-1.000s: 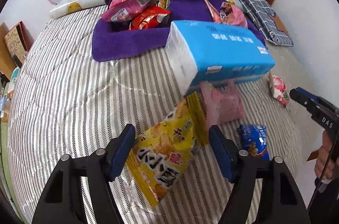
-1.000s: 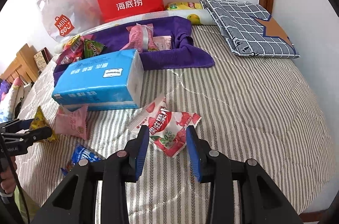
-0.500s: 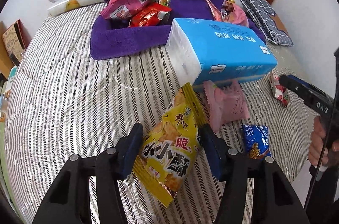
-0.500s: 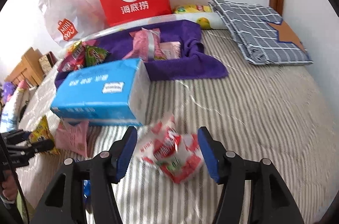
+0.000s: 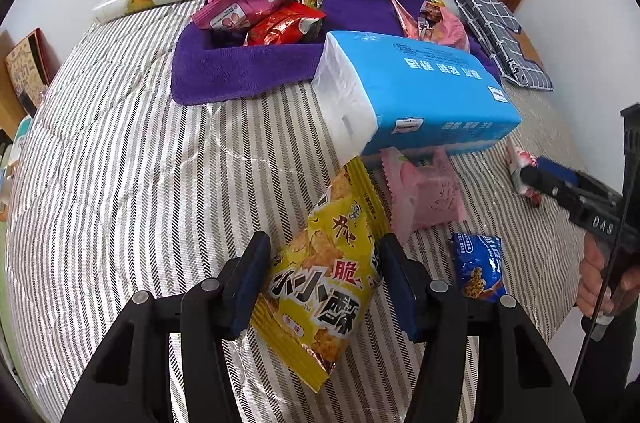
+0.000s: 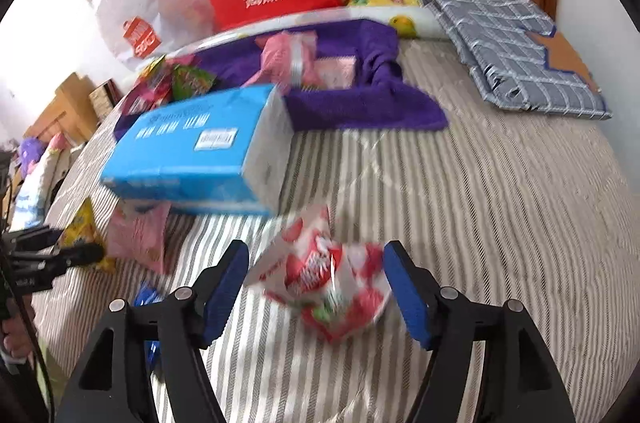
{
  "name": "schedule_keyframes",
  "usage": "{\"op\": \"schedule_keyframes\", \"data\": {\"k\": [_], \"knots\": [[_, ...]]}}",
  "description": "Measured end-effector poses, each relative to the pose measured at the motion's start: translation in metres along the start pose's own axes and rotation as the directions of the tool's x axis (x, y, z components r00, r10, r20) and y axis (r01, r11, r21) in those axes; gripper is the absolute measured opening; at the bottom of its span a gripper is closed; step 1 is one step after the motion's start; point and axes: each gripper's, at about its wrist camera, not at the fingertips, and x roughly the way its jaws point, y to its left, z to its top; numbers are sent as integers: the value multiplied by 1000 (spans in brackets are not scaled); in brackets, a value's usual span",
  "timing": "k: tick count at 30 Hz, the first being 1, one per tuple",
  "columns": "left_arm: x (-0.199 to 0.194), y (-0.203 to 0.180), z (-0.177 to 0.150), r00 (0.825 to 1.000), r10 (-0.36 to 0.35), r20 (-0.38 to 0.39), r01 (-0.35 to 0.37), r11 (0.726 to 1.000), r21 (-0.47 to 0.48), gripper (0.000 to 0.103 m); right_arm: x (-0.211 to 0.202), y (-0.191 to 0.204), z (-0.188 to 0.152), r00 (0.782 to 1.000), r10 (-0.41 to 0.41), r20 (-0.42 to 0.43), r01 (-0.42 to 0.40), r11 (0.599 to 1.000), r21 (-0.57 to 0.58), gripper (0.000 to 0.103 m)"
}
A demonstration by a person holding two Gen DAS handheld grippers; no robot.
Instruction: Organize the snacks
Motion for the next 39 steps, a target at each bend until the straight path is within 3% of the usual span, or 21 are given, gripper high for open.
{"op": "schedule_keyframes", "data": {"k": [9,18,24,33,39], "knots": [[-2,4,-1,1000,-7,1,7,1000,-22,56,2,23,-7,996,-84,42,88,992,-86,70],[-2,4,-2,1000,-5,-1,5,1000,-15,56,1,38,-16,995,-97,22,100,978,-185,69],[-2,2,-3,1000,-5,-4,5,1000,-13,56,2,39,-18,993,-115,20,116,978,-171,70],[-1,2,-2,1000,-5,-9,5,1000,-11,56,19,23,-11,987,-158,-17,157,987,-33,76],[0,2,-1,1000,-3,-7,3,1000,-12,56,19,24,-10,984,-179,8,180,983,-33,70]]}}
